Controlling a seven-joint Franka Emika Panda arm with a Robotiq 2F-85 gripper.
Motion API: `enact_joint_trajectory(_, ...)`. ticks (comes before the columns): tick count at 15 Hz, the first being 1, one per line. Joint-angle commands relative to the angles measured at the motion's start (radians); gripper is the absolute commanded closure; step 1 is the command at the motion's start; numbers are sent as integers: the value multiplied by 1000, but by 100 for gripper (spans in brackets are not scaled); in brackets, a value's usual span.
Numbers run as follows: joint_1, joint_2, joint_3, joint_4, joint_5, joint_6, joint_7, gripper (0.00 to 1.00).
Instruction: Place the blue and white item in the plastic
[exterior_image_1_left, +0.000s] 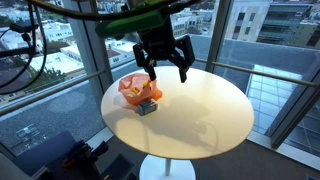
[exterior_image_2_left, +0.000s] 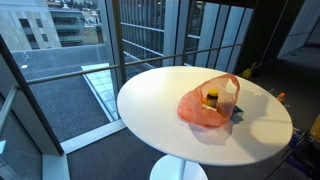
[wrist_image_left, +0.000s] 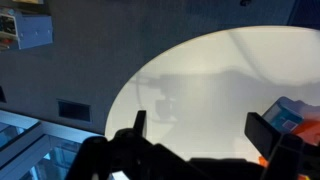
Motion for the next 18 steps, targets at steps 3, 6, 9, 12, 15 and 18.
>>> enact_joint_trajectory(3,-2,10,8,5,1,-2,9,0)
enact_joint_trajectory(6,17,48,21,10,17,6,18,0)
enact_joint_trajectory(9,44,107,45,25,29,21,41,0)
enact_joint_trajectory(12,71,186,71,51,56,48,66,0)
enact_joint_trajectory(15,91,273,91,81,102,89,93,0)
enact_joint_trajectory(18,99,351,113,102,148,136,135,0)
